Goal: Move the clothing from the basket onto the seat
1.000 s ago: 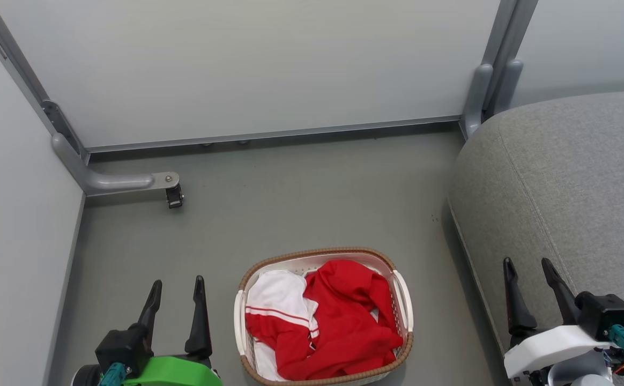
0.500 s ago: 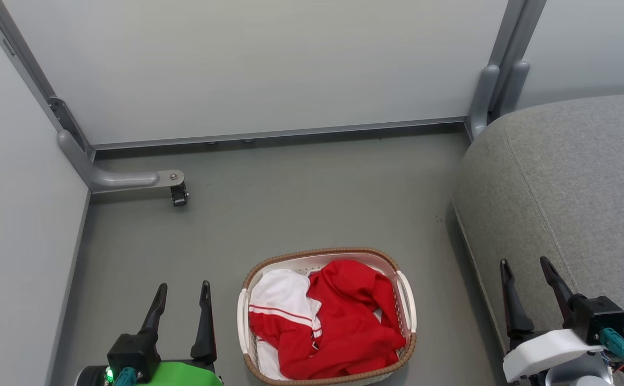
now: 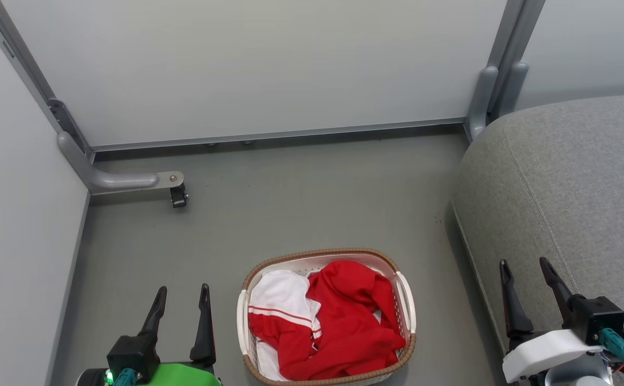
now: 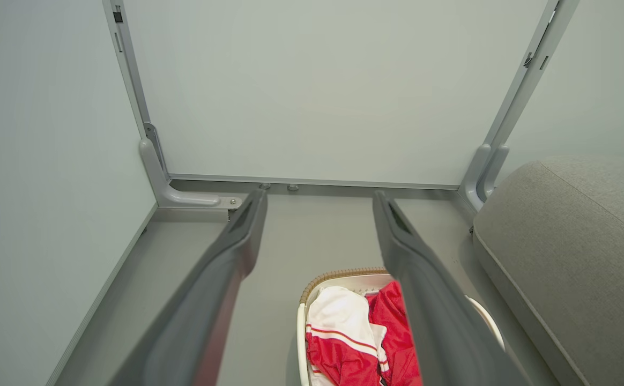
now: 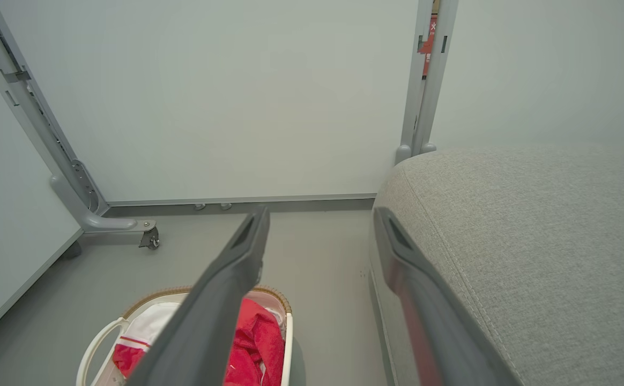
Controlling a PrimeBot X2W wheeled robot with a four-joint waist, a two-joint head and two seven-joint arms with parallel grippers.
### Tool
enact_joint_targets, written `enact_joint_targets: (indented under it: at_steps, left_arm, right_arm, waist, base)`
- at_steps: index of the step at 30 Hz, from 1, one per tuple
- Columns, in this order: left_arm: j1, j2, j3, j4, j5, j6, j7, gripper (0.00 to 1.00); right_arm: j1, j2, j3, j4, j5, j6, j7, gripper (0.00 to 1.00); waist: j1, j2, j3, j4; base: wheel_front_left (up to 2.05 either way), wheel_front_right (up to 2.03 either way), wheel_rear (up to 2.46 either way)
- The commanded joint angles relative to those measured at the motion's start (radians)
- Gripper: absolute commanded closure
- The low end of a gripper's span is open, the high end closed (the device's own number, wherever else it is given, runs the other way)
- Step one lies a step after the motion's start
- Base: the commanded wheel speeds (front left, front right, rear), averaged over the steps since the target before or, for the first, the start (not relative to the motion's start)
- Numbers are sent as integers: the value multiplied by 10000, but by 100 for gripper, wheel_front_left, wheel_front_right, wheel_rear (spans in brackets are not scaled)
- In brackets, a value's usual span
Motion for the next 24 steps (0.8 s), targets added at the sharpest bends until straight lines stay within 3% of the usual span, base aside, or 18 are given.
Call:
enact_joint_targets:
  at_steps: [1, 15, 24]
  left_arm:
    - [67, 66, 18, 23, 14, 4, -11, 0]
    - [-63, 66, -84, 56, 75, -28, -11, 0]
    - [-1020, 62, -549, 237, 687, -421, -7, 0]
  right_arm:
    - [101, -60, -17, -14, -36, 1, -42, 0]
    - [4, -60, -32, -124, -74, 1, -42, 0]
    - [-632, -60, -239, -884, -224, 1, -31, 0]
  waist:
    - [0, 0, 4, 3]
    - [0, 0, 158, -8]
    - [0, 0, 1465, -149]
  base:
    - [0, 0, 0]
    - [0, 0, 0]
    - [0, 0, 0]
